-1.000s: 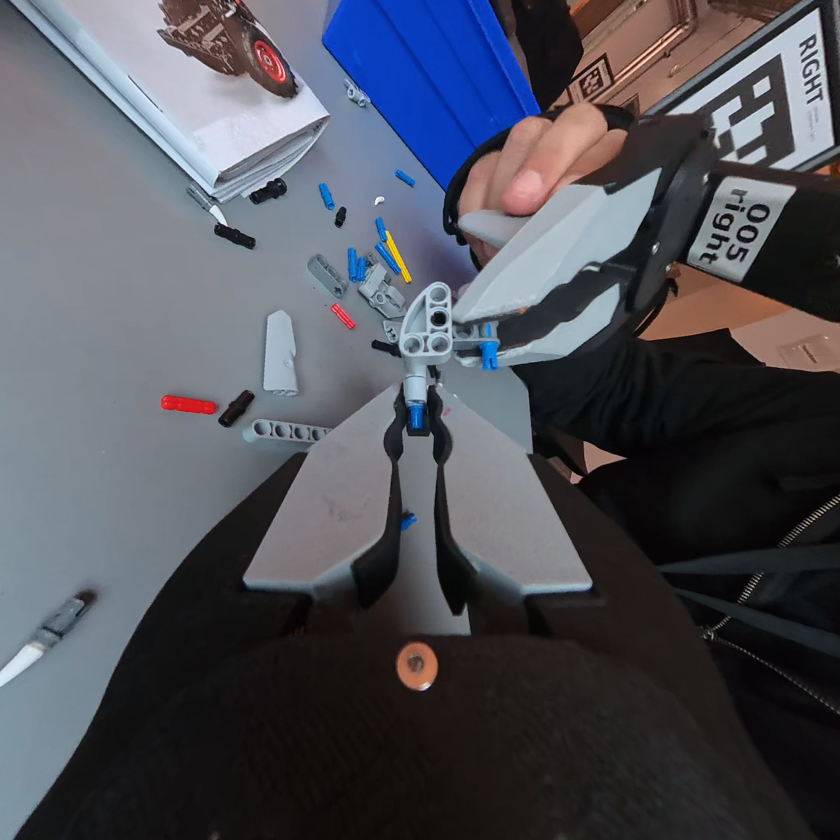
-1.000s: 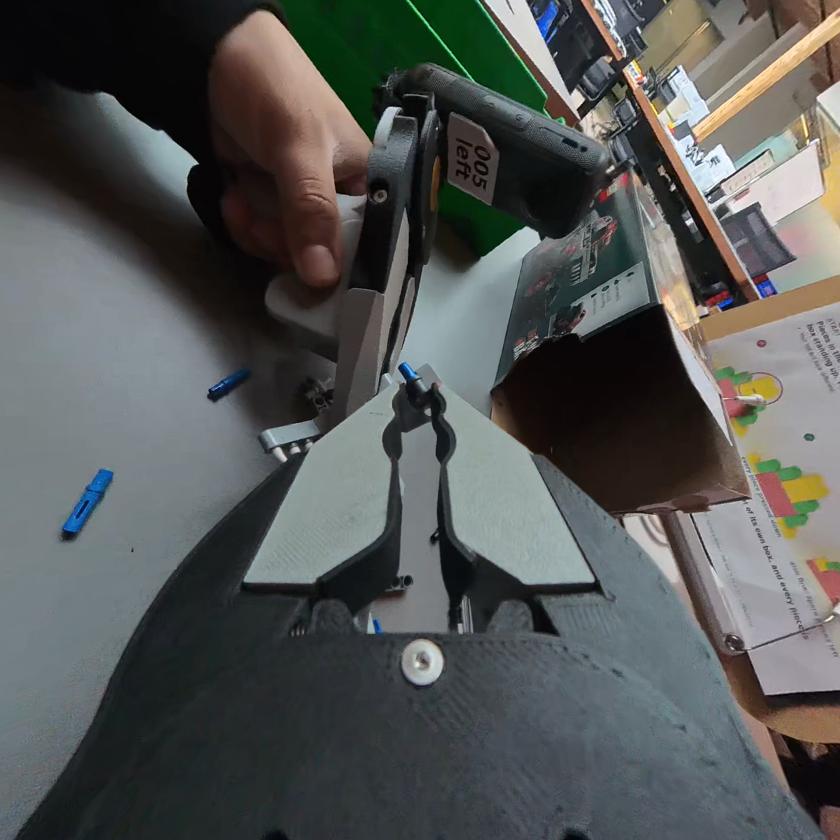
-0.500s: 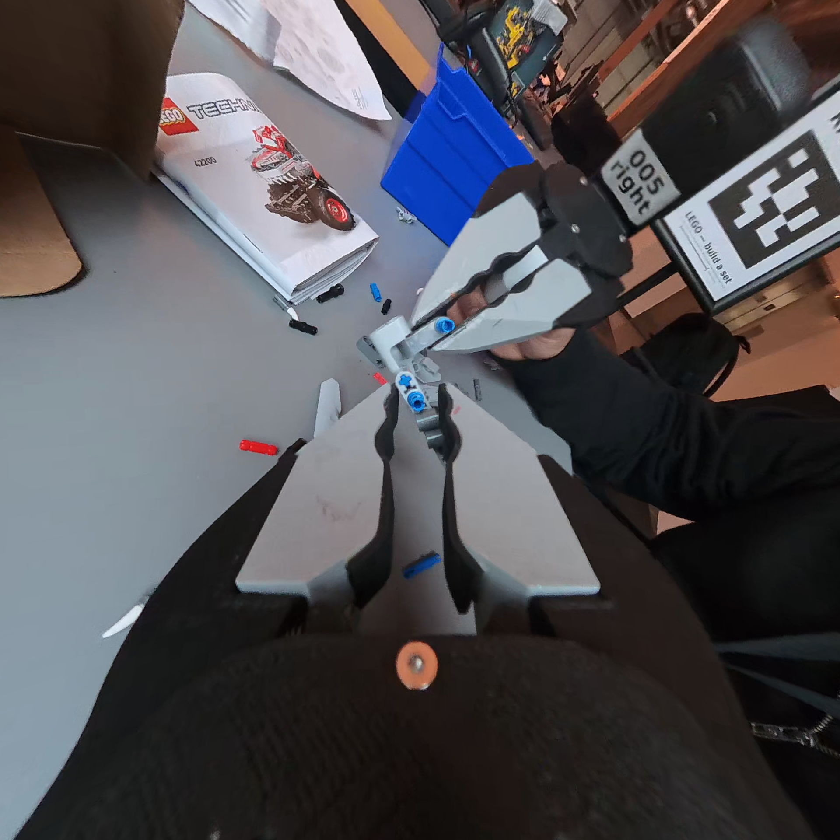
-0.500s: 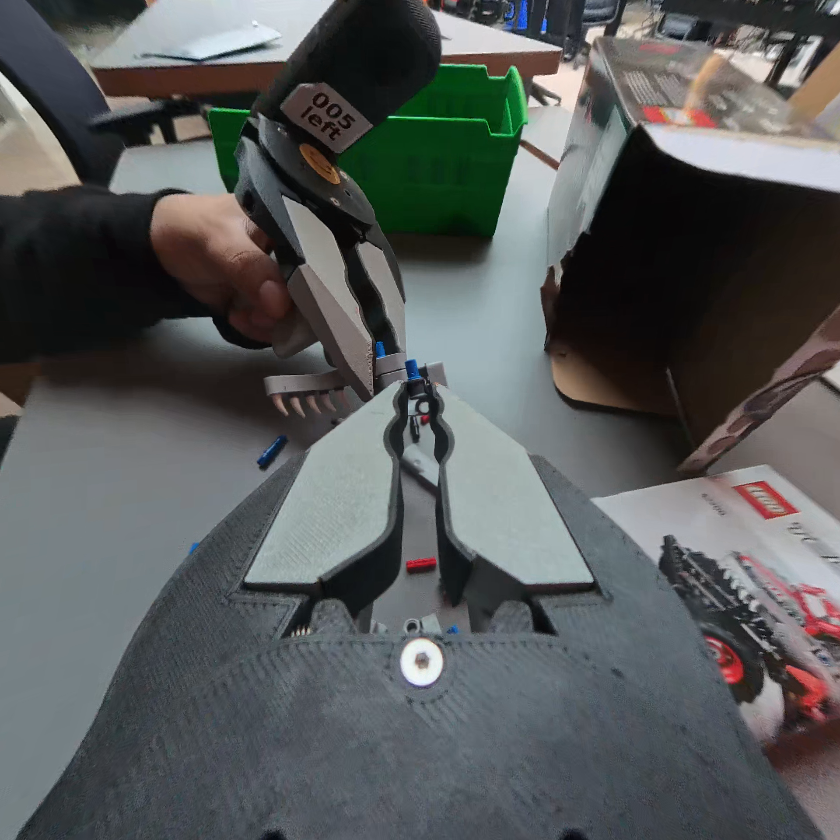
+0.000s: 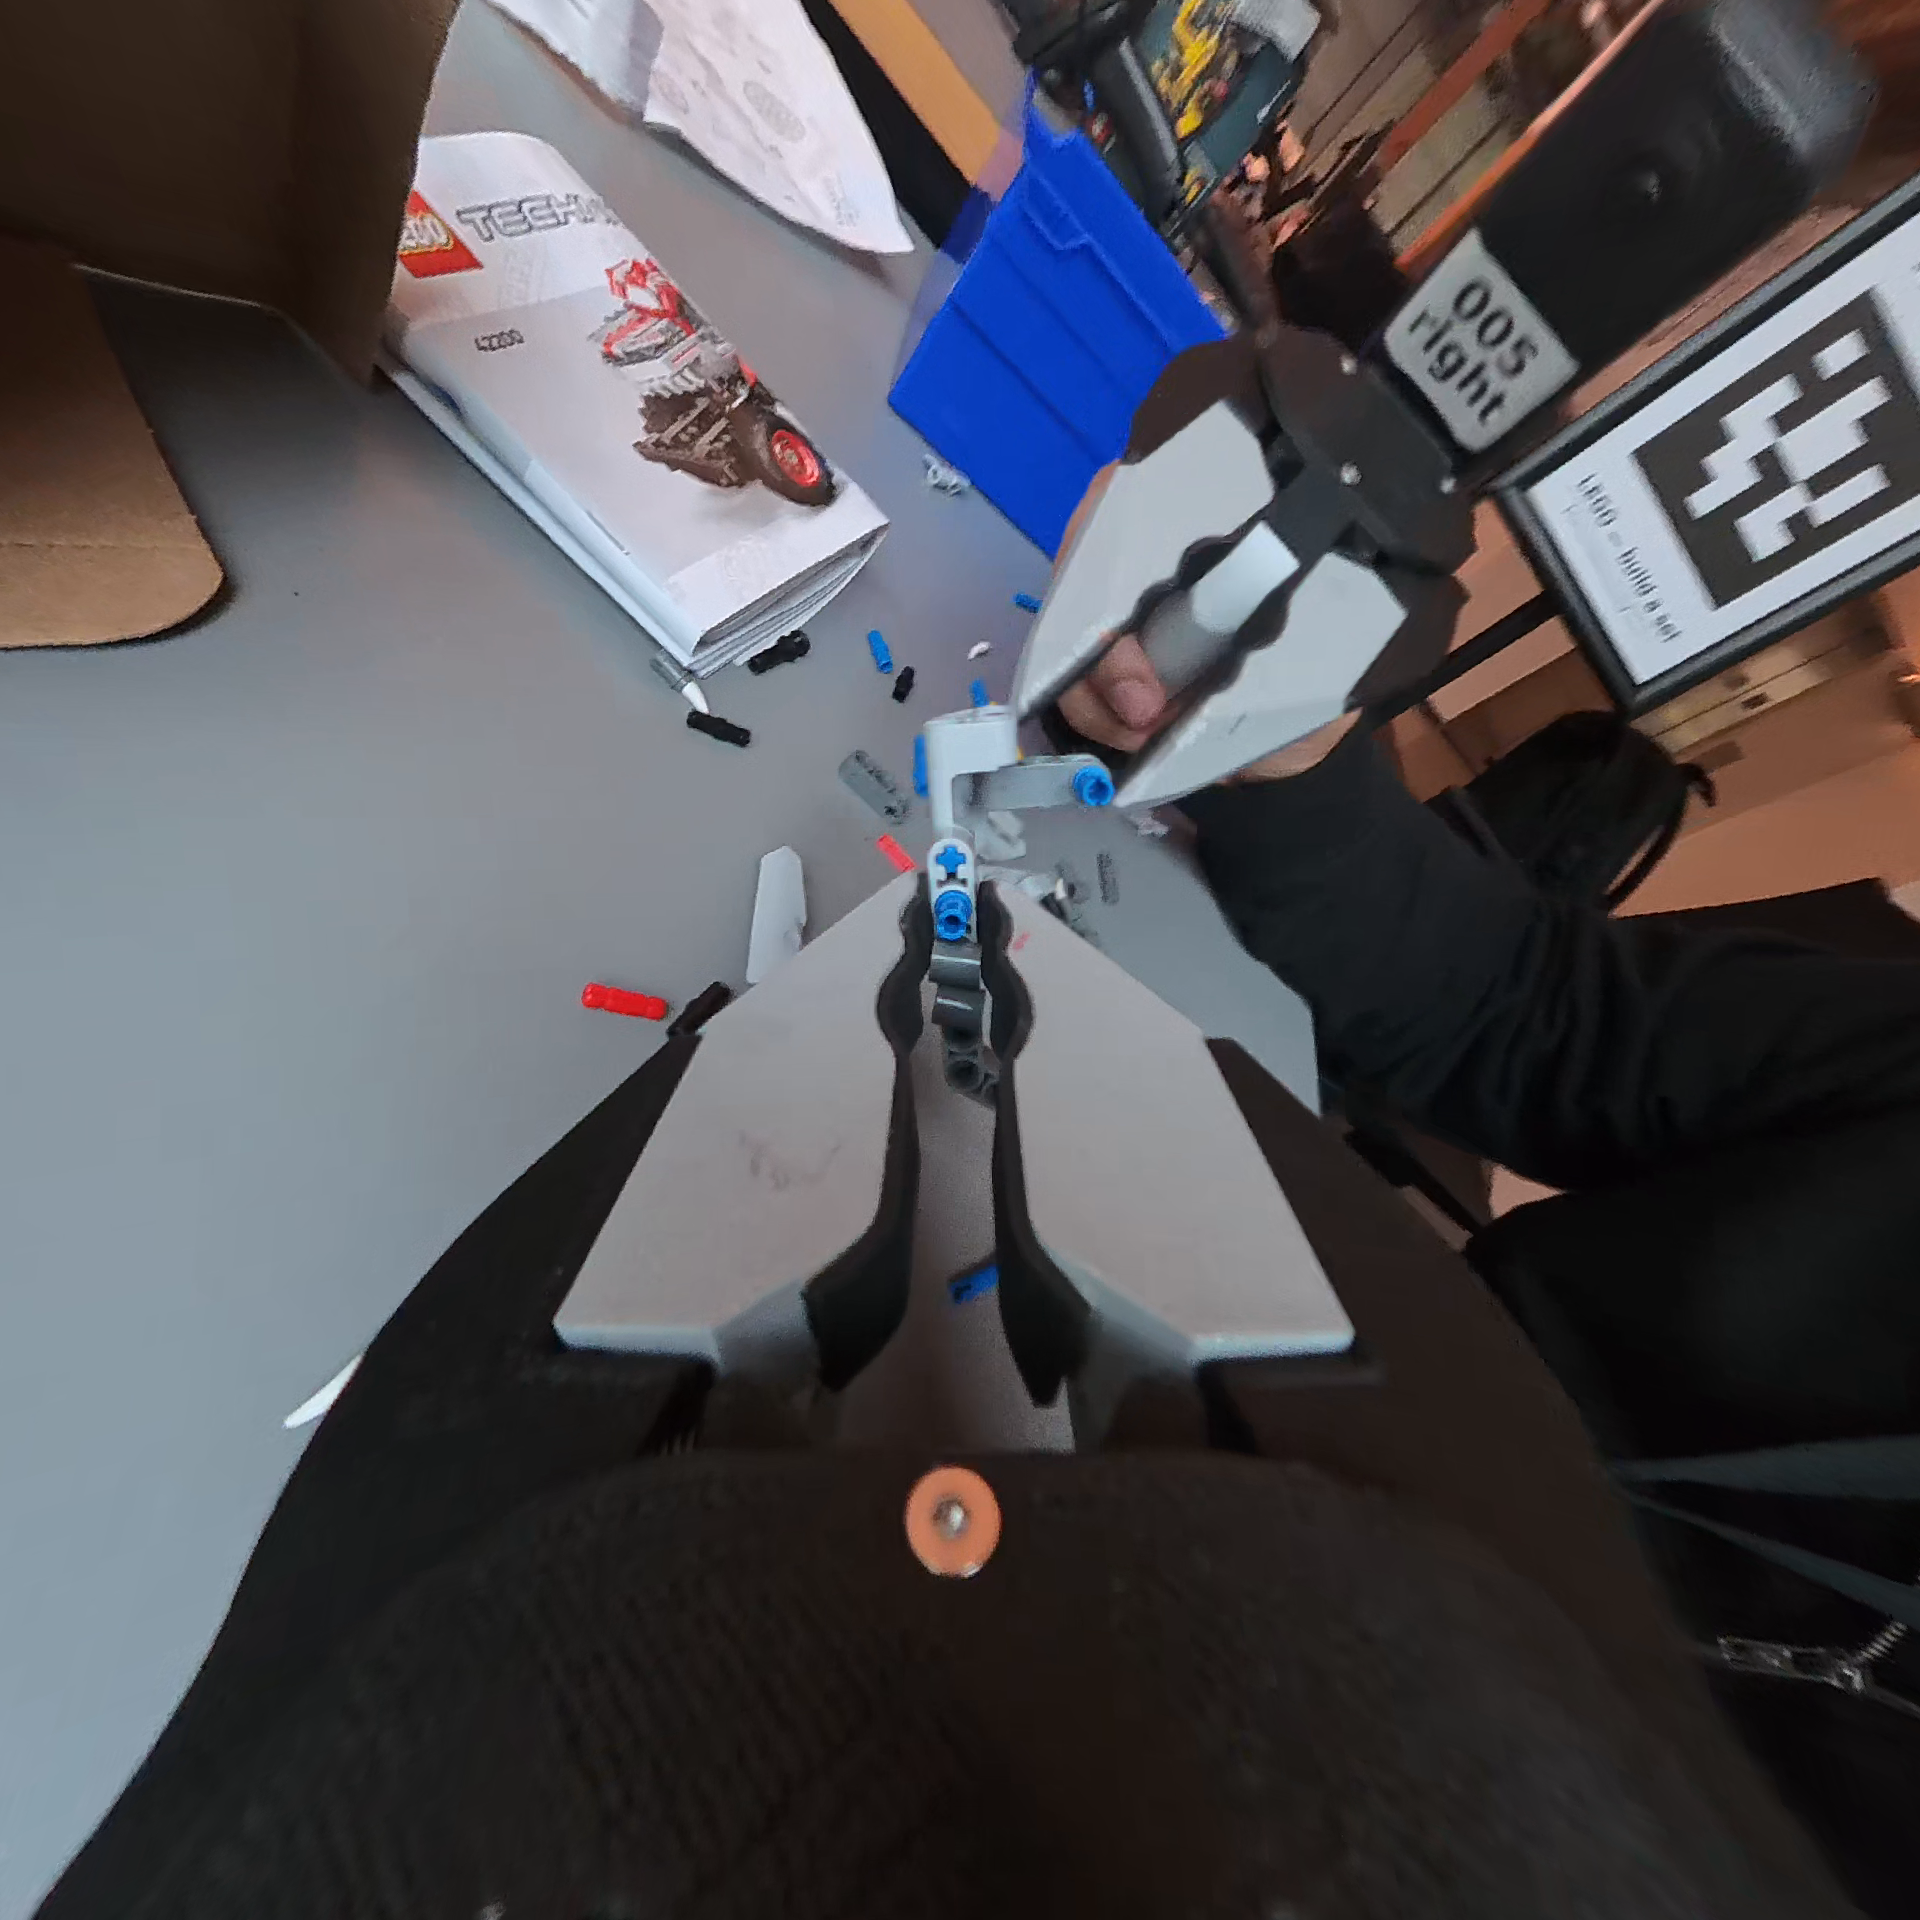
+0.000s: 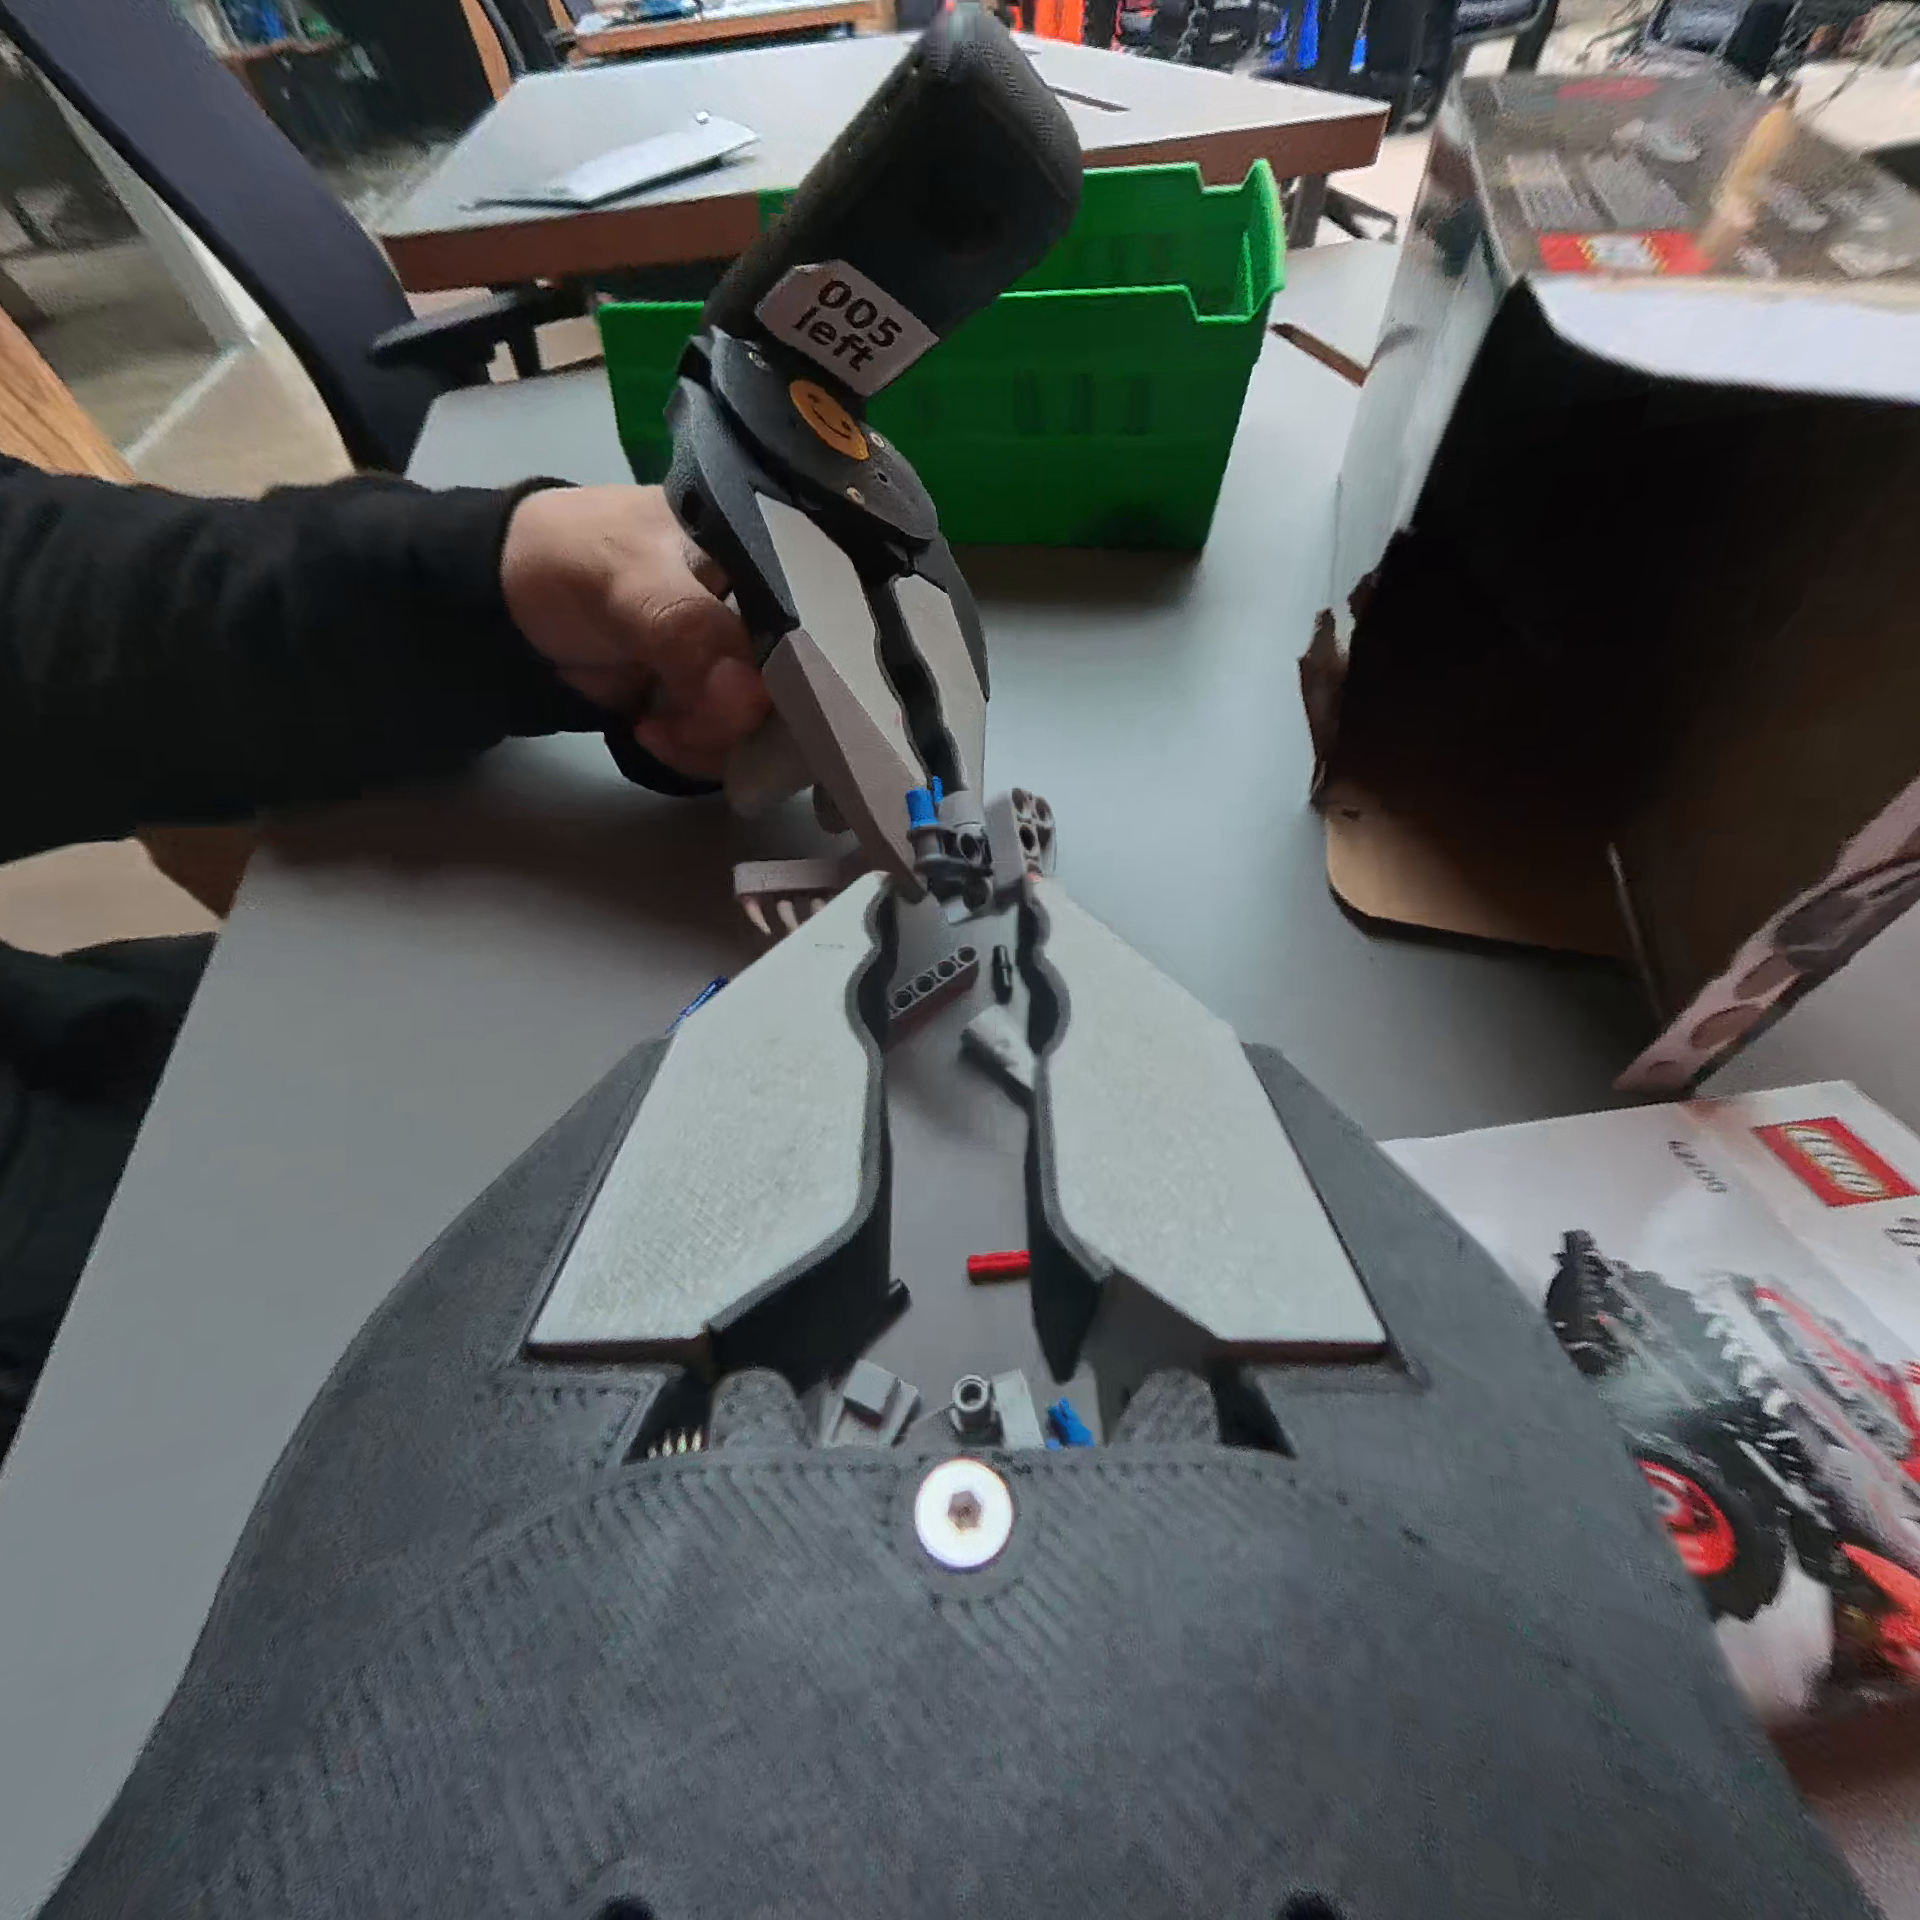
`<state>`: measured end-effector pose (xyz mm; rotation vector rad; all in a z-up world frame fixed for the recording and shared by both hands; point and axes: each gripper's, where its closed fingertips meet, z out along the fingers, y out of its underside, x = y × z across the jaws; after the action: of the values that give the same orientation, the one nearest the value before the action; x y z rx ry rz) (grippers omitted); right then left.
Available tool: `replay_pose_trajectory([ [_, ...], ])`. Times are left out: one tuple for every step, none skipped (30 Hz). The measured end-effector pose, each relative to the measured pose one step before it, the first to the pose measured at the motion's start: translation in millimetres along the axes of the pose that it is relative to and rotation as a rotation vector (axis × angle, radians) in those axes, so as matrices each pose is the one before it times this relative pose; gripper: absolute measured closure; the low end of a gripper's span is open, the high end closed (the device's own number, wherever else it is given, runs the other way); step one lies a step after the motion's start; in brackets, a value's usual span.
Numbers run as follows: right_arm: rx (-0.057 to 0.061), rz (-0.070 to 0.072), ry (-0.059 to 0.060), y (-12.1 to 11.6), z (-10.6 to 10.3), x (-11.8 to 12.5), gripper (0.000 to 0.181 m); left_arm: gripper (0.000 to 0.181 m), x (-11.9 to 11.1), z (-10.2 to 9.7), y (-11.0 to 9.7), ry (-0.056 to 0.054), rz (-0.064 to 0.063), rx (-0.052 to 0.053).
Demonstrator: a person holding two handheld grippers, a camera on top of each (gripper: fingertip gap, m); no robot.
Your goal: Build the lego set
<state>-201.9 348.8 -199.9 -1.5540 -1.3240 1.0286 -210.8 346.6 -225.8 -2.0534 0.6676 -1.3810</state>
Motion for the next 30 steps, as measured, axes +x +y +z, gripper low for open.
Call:
replay_pose_trajectory([
  [0.0062, -0.0264, 0.0261, -2.56, -2.12, 1.50, 0.146, 0.176, 3.88, -0.94, -2.28, 0.0318, -0.0079, 0.0144],
  [0.0118, -0.0287, 0.0135, -2.90, -1.14, -0.53, 0.135, 0.176, 3.85, -0.23, -0.89, 0.0307, -0.0140, 0.0050],
  [0.0041, -0.0323, 0.0057, -1.64, -0.44, -2.14, 0.134, 0.176, 1.78, 0.26, -0.26, 0.0174, -0.0117, 0.0037],
  [-0.0085, -0.0372, 0.0223, -0.19, 0.16, -0.12, 0.141, 0.176, 2.48, 1.11, 1.13, 0.0229, -0.0103, -0.0046],
  [-0.0186, -0.0494, 0.0278, 1.49, 1.07, 0.26, 0.145, 0.176, 3.67, 1.61, 1.43, 0.0338, -0.0182, -0.0067],
  [-0.0321, -0.0568, 0.0163, 3.33, 1.48, -1.91, 0.150, 0.176, 3.62, 1.38, -0.35, 0.0354, -0.0226, 0.0085],
  [-0.0350, -0.0567, 0.0207, 3.94, 1.91, -1.56, 0.155, 0.176, 3.44, 0.99, -0.44, 0.0383, -0.0274, 0.0097],
  [-0.0278, -0.0460, 0.0266, 3.24, 2.48, -0.33, 0.156, 0.176, 1.45, 0.56, -0.14, 0.0286, -0.0312, 0.0062],
  [-0.0265, -0.0235, 0.0236, 3.27, 2.81, 0.49, 0.157, 0.176, -0.39, 0.12, -0.33, 0.0168, -0.0257, 0.0073],
  [-0.0212, -0.0039, 0.0136, 2.53, 2.44, 0.54, 0.157, 0.176, -1.13, 0.06, 0.30, 0.0093, -0.0241, 0.0035],
  [-0.0047, 0.0112, 0.0006, 0.26, 1.35, 0.13, 0.157, 0.176, -1.95, -0.66, -0.55, 0.0023, -0.0162, 0.0077],
  [0.0125, 0.0204, -0.0096, -1.49, 0.04, 0.01, 0.157, 0.176, 0.31, -0.73, -1.12, 0.0118, -0.0106, 0.0101],
  [0.0232, 0.0236, -0.0235, -2.77, -1.60, -1.09, 0.156, 0.176, 1.93, 0.06, -0.60, 0.0191, -0.0100, 0.0055],
  [0.0203, 0.0264, -0.0260, -2.14, -2.54, -0.65, 0.154, 0.176, 0.88, 0.98, -0.16, 0.0092, -0.0060, 0.0034],
  [0.0154, 0.0321, -0.0134, -1.19, -2.92, 1.59, 0.154, 0.176, -0.87, 1.23, -0.04, -0.0066, 0.0004, 0.0020],
  [0.0159, 0.0287, -0.0020, -1.22, -2.47, 2.95, 0.156, 0.176, -1.76, 0.89, 0.63, -0.0126, 0.0031, -0.0025],
  [0.0191, 0.0201, -0.0098, -1.95, -2.02, 0.98, 0.161, 0.176, 0.11, 0.87, 1.07, 0.0009, 0.0017, -0.0059],
  [0.0193, 0.0156, -0.0206, -2.05, -1.20, -1.66, 0.165, 0.176, 1.57, 0.72, 0.40, 0.0114, -0.0038, -0.0013],
  [0.0122, 0.0197, -0.0072, -0.90, -0.35, 0.44, 0.165, 0.176, 1.08, 0.31, -0.51, 0.0078, -0.0040, 0.0057],
  [0.0083, 0.0320, -0.0064, 0.21, 0.15, 1.24, 0.165, 0.176, 0.52, 0.32, -0.57, 0.0049, -0.0039, 0.0059],
  [0.0091, 0.0516, -0.0145, 0.10, 0.61, 1.13, 0.165, 0.176, 0.33, 0.30, -0.84, 0.0034, -0.0018, 0.0071],
  [0.0138, 0.0654, -0.0193, -0.71, 0.40, 1.28, 0.166, 0.176, 0.11, -0.05, -2.18, 0.0003, 0.0037, 0.0169],
  [0.0191, 0.0668, -0.0312, -1.52, 0.37, -0.44, 0.167, 0.176, 0.75, 0.01, -2.83, 0.0037, 0.0078, 0.0211],
  [0.0150, 0.0626, -0.0399, -0.76, 0.19, -1.87, 0.167, 0.176, 1.98, -0.05, -2.93, 0.0083, 0.0126, 0.0224],
  [0.0039, 0.0660, -0.0337, 1.15, 0.73, -0.94, 0.163, 0.176, 2.60, -0.79, -7.14, 0.0062, 0.0225, 0.0518],
  [0.0011, 0.0688, -0.0322, 1.99, 1.85, -0.58, 0.159, 0.176, 4.61, -0.97, -7.63, 0.0192, 0.0199, 0.0563],
  [0.0031, 0.0599, -0.0312, 1.45, 2.37, -1.21, 0.161, 0.176, 4.65, 0.31, -3.21, 0.0239, 0.0074, 0.0233],
  [0.0157, 0.0292, -0.0290, -1.39, 1.55, -2.53, 0.173, 0.176, 2.30, 1.59, 1.52, 0.0122, 0.0005, -0.0082],
  [0.0214, -0.0033, -0.0129, -2.34, 0.36, -1.77, 0.181, 0.176, -1.71, 1.95, 2.72, -0.0139, 0.0044, -0.0128],
  [0.0140, -0.0080, 0.0182, -2.12, 0.38, 2.46, 0.181, 0.176, -0.57, -0.40, -3.36, -0.0088, 0.0140, 0.0322],
])
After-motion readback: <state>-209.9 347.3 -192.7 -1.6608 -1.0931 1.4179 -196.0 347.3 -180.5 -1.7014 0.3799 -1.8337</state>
